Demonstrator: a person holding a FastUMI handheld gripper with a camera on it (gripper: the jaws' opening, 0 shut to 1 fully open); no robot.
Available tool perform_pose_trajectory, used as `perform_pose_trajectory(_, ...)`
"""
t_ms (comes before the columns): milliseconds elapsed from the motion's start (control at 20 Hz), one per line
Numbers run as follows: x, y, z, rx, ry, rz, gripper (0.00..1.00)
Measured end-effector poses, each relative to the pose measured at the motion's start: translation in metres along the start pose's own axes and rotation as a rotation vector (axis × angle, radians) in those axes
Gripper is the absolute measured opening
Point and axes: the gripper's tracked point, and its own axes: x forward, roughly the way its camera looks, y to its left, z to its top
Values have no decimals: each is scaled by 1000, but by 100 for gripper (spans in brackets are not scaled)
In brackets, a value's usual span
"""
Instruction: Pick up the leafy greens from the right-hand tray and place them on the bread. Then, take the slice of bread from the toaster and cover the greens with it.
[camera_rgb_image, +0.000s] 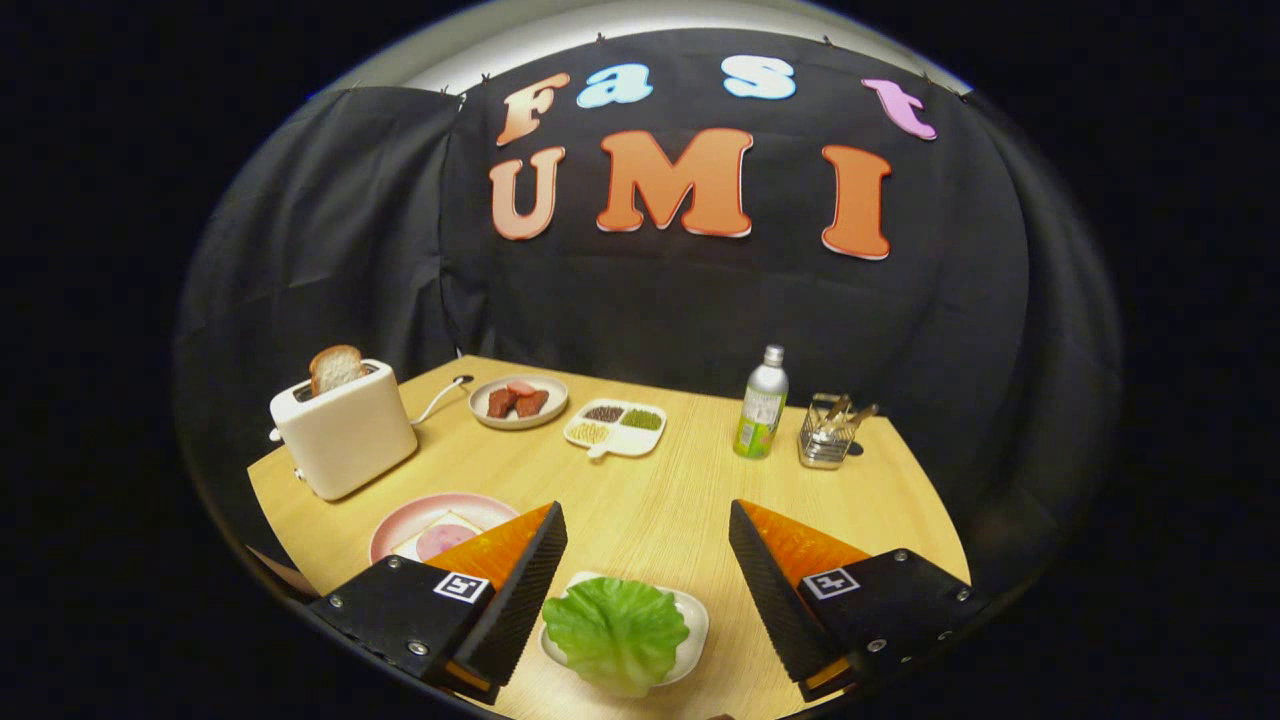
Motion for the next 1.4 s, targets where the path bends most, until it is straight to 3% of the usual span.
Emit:
perform_pose_trajectory(500,26,21,-75,-49,295,99,98)
perform_pose_trajectory(1050,38,28,-125,-76,469,109,98)
perform_pose_trajectory(1400,41,29,-148,-73,532,89,78)
